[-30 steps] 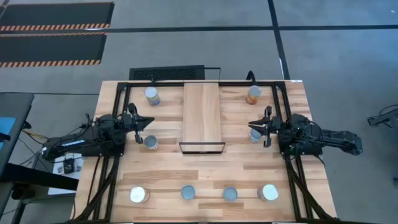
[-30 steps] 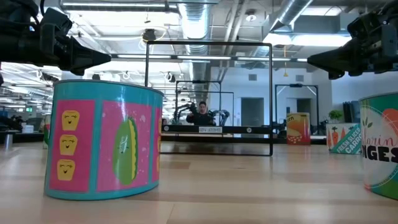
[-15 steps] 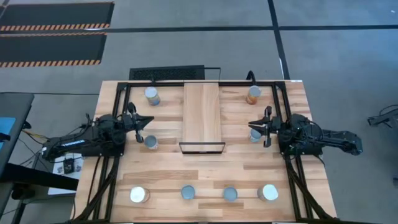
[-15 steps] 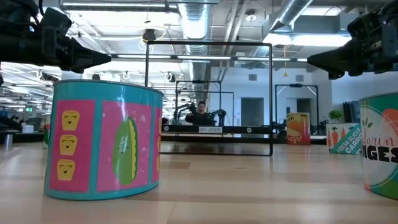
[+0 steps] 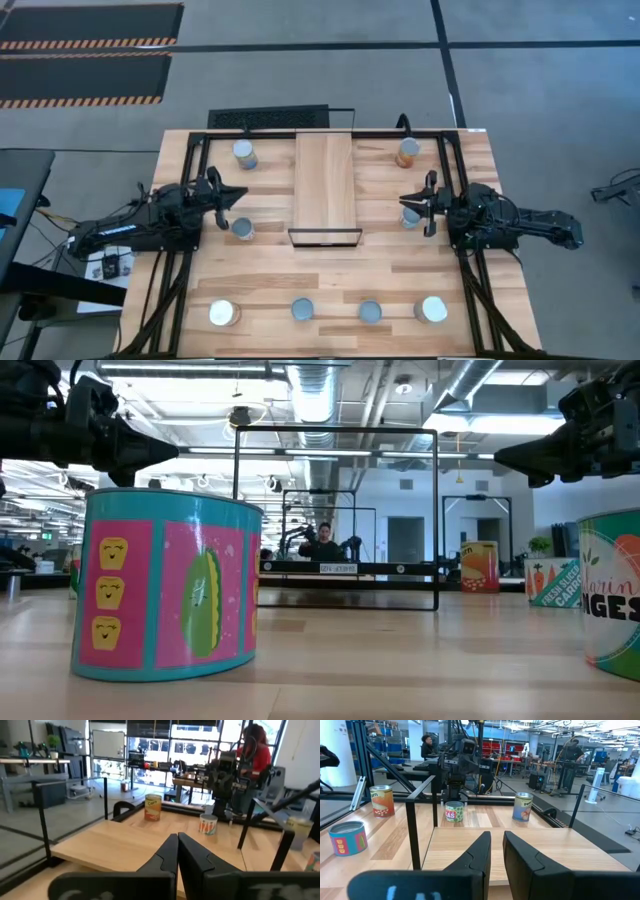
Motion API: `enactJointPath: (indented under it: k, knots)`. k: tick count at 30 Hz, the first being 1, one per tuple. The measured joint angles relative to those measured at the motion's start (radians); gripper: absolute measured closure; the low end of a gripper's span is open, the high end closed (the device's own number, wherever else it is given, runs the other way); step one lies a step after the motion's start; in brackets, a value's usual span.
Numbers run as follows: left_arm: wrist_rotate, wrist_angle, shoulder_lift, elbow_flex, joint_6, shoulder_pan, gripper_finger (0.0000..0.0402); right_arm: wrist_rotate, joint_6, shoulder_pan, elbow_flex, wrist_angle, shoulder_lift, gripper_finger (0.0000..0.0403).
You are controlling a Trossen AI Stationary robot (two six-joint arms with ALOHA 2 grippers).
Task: Pick and place cans onto a shelf
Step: Put the top canned peaches on the shelf
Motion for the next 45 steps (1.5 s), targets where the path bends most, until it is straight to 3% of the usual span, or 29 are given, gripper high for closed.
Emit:
enactJointPath:
  k: [7, 13, 17, 25, 31, 39, 45]
  knots:
    - [-0.019, 0.003, 0.023, 0.000, 0.000, 0.000, 0.0401, 0.000, 0.000, 0.000, 0.000, 0.000, 0.000, 0.0327]
    - [-0.075, -0.018, 0.142, 0.075, -0.026, 0.001, 0.0401, 0.000, 0.000, 0.000, 0.000, 0.000, 0.000, 0.0327]
    - [-0.133, -0.080, 0.287, 0.169, -0.010, 0.032, 0.0401, 0.000, 0.000, 0.000, 0.000, 0.000, 0.000, 0.0327]
    - [-0.141, -0.321, 0.605, 0.416, 0.058, 0.182, 0.0401, 0.000, 0.000, 0.000, 0.000, 0.000, 0.000, 0.0327]
    - [-0.145, -0.409, 0.812, 0.550, 0.114, 0.306, 0.0401, 0.000, 0.000, 0.000, 0.000, 0.000, 0.000, 0.0327]
    - [-0.146, -0.408, 1.023, 0.635, 0.210, 0.386, 0.0345, 0.000, 0.000, 0.000, 0.000, 0.000, 0.000, 0.0327]
    - [-0.235, -0.403, 1.115, 0.640, 0.259, 0.387, 0.0302, 0.000, 0.000, 0.000, 0.000, 0.000, 0.000, 0.0327]
